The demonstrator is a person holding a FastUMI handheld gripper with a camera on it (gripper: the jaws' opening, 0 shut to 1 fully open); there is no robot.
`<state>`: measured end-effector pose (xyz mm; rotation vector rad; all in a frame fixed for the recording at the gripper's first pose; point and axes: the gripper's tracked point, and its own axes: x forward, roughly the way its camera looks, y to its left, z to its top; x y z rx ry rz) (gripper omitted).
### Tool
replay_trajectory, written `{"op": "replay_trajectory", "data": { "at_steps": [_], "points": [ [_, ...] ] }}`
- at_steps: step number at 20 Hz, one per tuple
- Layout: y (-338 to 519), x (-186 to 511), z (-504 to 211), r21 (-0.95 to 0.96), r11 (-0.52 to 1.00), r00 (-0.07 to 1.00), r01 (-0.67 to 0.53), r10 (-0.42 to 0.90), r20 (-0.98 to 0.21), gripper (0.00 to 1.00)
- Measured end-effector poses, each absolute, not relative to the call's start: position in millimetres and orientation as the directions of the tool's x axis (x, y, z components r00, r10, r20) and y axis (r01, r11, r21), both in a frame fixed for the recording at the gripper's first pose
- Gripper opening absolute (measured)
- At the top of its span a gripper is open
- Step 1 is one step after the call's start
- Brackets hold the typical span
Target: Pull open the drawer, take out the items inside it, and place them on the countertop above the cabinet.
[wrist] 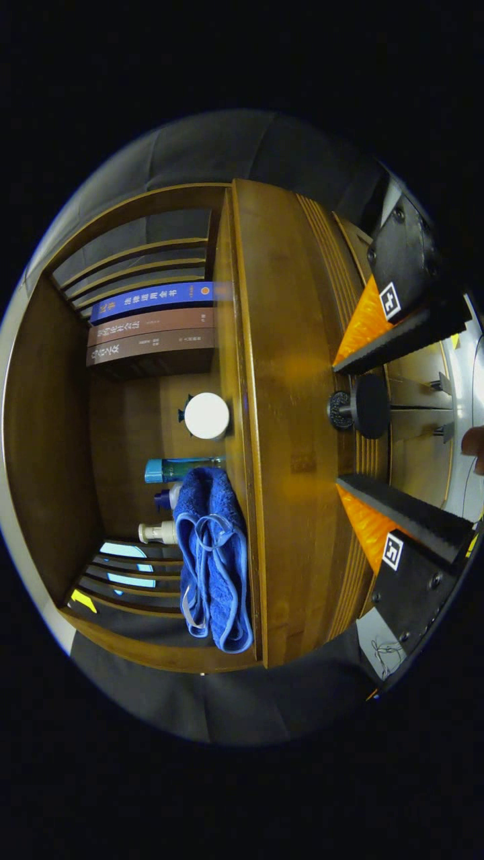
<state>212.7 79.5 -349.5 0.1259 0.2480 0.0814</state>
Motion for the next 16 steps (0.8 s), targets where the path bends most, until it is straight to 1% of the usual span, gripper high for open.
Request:
{"op": "replay_trajectory", "data": {
  "at_steps": [4, 11, 16],
  "points": [
    [74.2, 207.3, -329.6, 0.119, 0.99, 0.972, -0.074, 0.099, -0.214, 0.99],
    [47.1, 179.6, -252.9, 0.137, 0.99, 0.991, -0.034, 0.051, -0.123, 0.98],
    [32.1, 156.0, -208.0, 0.086, 0.996, 0.989, -0.033, 0.045, -0.138, 0.98]
  ]
}}
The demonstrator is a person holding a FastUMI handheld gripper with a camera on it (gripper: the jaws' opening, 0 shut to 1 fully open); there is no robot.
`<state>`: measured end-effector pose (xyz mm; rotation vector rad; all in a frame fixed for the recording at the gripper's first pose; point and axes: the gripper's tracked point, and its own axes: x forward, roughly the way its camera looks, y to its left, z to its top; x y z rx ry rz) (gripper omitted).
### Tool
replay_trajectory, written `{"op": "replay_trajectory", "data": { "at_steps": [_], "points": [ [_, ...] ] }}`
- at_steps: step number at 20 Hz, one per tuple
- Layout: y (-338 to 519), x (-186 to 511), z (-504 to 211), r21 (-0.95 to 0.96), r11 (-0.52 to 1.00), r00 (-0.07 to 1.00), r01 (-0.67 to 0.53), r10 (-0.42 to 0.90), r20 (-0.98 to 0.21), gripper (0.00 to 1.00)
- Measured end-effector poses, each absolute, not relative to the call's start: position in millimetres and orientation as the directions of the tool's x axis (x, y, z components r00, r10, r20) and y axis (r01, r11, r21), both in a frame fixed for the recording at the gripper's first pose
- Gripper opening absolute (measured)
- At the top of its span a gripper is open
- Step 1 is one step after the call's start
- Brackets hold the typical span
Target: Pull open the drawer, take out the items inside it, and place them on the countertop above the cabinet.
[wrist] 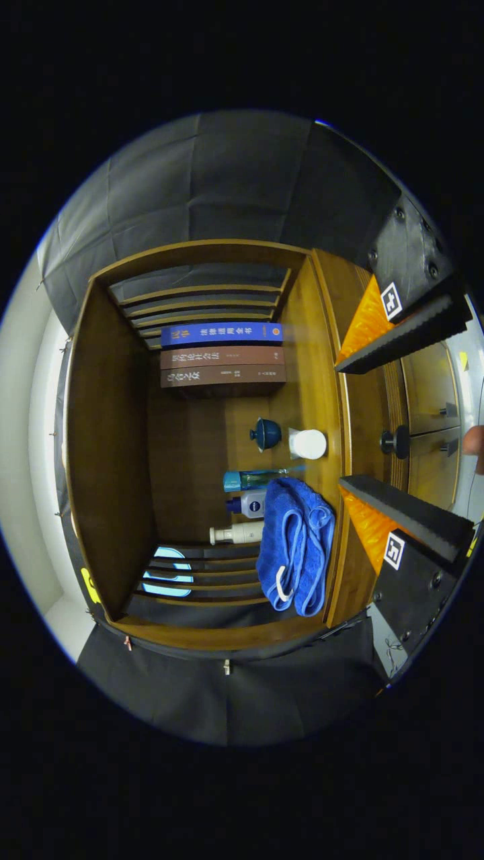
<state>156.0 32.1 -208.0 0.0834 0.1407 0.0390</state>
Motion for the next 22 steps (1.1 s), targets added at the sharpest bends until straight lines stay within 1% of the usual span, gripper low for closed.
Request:
{"op": "replay_trajectory", "data": {
  "at_steps": [2, 7, 11, 17, 22],
  "points": [
    [32.6, 147.2, -187.1, 0.069, 0.996, 0.988, -0.053, 0.062, -0.139, 0.98],
    [17.1, 128.2, -133.5, 0.045, 0.997, 0.988, -0.054, 0.06, -0.141, 0.99],
    [-4.3, 108.0, -88.1, 0.03, 0.999, 0.994, -0.034, 0.037, -0.103, 0.98],
    [-16.4, 58.5, -48.0, 0.1, 0.995, 0.996, -0.031, 0.04, -0.084, 0.98],
    [-16.0, 26.4, -38.0, 0.058, 0.997, 0.996, -0.058, 0.062, -0.068, 0.97]
  ]
}}
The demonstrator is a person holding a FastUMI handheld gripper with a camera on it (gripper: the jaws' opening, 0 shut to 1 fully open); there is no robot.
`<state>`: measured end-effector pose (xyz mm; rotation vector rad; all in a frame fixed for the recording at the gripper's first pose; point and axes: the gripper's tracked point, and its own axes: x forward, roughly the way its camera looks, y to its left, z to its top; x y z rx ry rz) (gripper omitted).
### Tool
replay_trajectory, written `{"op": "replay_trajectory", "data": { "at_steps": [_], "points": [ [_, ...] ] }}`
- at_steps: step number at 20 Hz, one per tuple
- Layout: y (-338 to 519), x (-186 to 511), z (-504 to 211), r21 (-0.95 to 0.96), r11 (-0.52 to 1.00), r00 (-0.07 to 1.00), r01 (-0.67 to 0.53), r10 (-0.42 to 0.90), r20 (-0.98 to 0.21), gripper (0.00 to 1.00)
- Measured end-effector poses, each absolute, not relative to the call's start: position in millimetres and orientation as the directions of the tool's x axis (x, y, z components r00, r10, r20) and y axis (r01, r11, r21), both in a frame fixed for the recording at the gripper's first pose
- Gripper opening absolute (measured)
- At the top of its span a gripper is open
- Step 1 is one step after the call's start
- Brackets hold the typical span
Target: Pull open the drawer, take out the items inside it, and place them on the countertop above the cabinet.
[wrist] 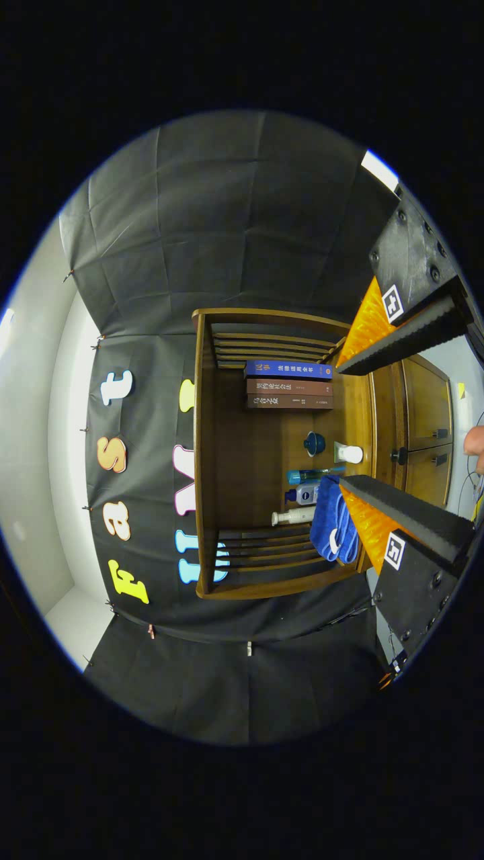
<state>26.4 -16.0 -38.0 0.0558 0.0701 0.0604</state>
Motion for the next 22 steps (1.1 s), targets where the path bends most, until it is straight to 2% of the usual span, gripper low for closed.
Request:
{"op": "replay_trajectory", "data": {
  "at_steps": [22],
  "points": [
    [-19.5, 16.2, -43.0, 0.021, 0.998, 0.996, -0.061, 0.062, -0.066, 0.98]
  ]
}}
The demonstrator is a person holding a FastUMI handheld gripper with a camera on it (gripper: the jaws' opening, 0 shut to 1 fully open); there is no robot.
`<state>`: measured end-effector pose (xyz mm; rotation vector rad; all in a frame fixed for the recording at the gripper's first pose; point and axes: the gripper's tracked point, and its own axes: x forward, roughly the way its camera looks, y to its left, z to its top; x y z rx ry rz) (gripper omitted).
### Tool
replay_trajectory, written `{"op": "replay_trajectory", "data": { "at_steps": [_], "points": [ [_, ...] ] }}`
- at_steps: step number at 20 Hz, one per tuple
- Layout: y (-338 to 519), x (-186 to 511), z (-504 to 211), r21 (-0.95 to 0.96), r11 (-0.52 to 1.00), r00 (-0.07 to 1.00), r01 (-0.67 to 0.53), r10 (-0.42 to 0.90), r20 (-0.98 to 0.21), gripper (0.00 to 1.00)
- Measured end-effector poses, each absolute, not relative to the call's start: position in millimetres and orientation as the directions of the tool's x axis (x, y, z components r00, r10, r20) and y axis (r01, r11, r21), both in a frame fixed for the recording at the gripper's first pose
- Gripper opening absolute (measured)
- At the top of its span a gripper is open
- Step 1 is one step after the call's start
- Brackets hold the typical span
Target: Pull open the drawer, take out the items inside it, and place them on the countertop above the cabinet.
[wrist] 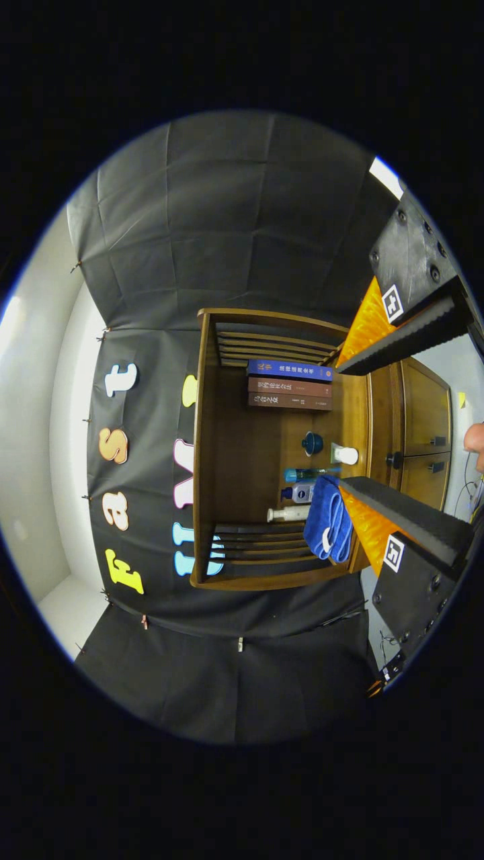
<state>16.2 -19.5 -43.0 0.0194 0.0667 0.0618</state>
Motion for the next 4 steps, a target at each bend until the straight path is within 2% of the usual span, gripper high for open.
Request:
{"op": "replay_trajectory", "data": {
  "at_steps": [4],
  "points": [
    [-19.4, 17.7, -47.7, 0.033, 0.997, 0.995, -0.065, 0.067, -0.072, 0.98]
  ]
}}
